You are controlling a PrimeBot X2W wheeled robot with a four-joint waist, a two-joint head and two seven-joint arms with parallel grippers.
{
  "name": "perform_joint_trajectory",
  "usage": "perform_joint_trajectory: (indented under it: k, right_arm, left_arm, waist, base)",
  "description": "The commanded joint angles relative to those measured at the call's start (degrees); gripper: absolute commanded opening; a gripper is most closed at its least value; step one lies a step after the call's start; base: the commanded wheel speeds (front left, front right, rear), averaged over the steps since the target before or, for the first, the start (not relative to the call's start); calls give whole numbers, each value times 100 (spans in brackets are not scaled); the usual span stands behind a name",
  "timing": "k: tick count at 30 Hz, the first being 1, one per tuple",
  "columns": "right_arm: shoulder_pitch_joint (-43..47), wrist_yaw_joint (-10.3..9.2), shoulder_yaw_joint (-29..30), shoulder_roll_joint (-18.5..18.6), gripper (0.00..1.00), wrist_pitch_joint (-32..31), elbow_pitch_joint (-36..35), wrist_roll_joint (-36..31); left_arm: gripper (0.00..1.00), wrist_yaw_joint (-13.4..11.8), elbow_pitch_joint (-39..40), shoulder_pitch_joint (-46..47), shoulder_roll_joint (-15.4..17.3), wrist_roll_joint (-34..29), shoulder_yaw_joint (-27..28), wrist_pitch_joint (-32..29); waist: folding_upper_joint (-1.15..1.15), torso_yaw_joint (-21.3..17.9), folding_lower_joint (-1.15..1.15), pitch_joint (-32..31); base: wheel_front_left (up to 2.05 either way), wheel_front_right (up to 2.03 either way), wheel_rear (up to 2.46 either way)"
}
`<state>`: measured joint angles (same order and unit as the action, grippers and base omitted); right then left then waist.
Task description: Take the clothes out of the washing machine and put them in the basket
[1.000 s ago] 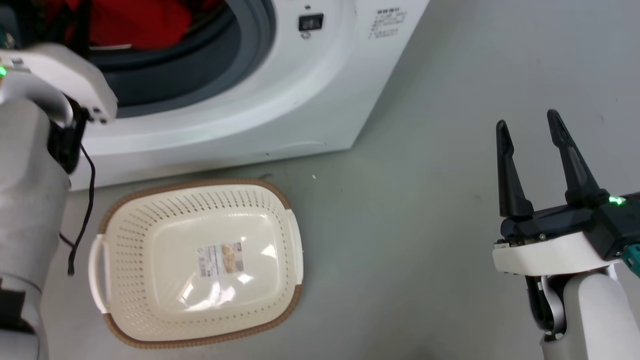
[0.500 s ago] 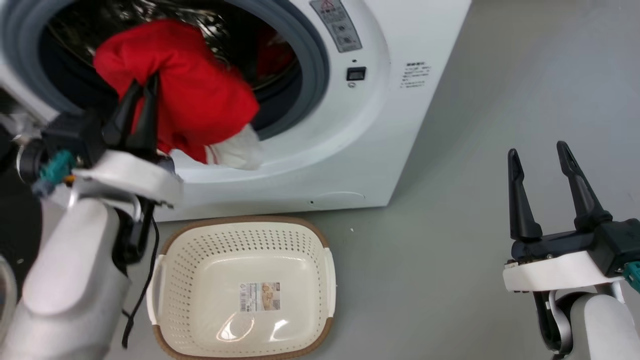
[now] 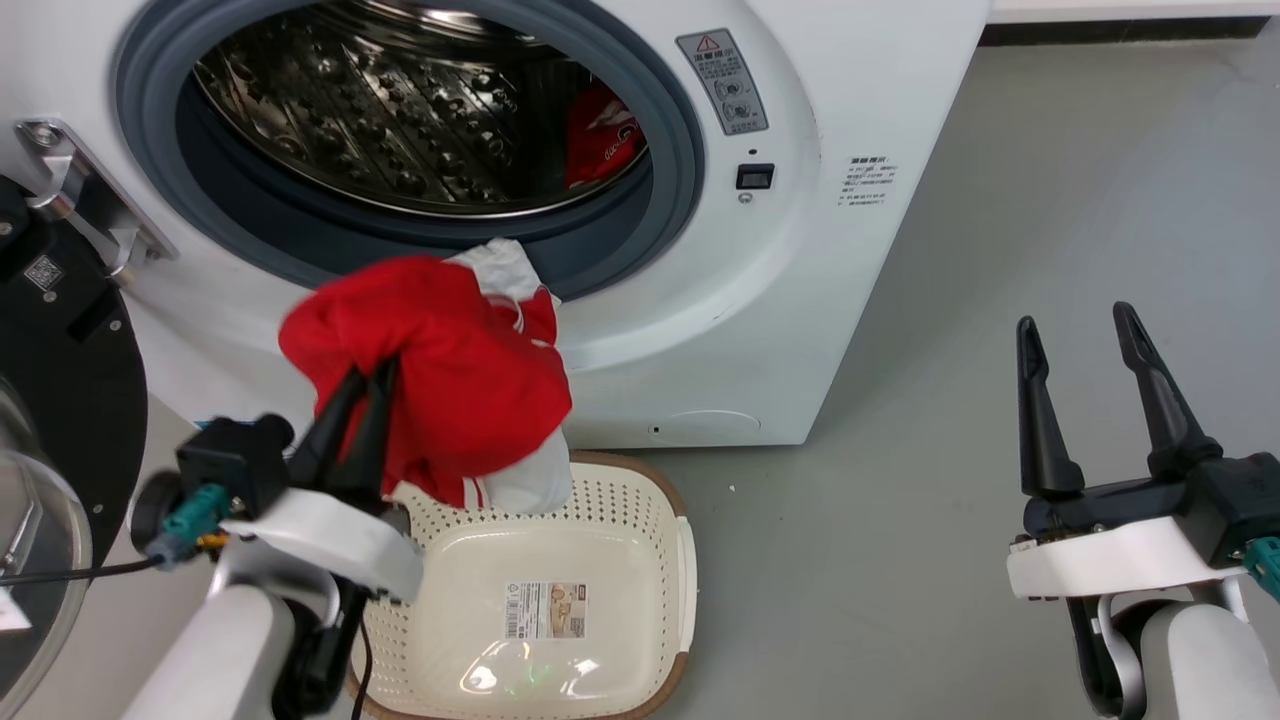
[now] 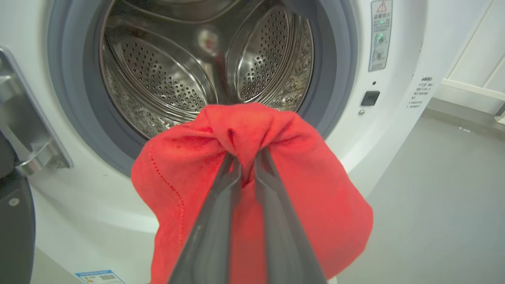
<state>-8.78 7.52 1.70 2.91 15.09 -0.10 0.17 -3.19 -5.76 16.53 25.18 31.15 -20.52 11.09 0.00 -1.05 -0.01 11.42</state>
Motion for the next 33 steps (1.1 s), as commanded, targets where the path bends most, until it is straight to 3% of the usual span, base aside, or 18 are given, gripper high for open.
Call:
perform_joint_trajectory:
  k: [1, 10, 11, 16, 23, 33]
  right_arm:
    - [35, -6, -12, -5, 100, 12, -32, -30]
    - [-218, -6, -78, -5, 100, 12, -136, -103]
    - [-286, -6, -112, -5, 100, 12, -172, -134]
    - [-430, -6, -136, -5, 100, 12, -250, -126]
    - [-599, -6, -153, -6, 100, 12, -375, -78]
    - [-791, -6, -167, -6, 100, 12, -544, -33]
  left_arm:
    - [0, 27, -68, -85, 10, 43, -44, -55]
    - [0, 436, -1518, 131, -275, 76, -490, -157]
    - [0, 615, -2236, 336, -426, 76, -622, -85]
    - [0, 861, -3399, 779, -641, 56, -844, -35]
    - [0, 1014, -4695, 1470, -802, 56, -1055, 22]
    - [0, 1048, -6172, 2457, -876, 106, -1034, 311]
  waist:
    - [0, -8, 1, 58]
    - [0, -169, 1, 665]
    - [0, -260, 1, 922]
    - [0, -436, 1, 1330]
    - [0, -688, 1, 1915]
    - [0, -988, 1, 2781]
  base:
    - [0, 0, 0]
    - [0, 0, 0]
    - [0, 0, 0]
    - [0, 0, 0]
    - [0, 0, 0]
    - [0, 0, 0]
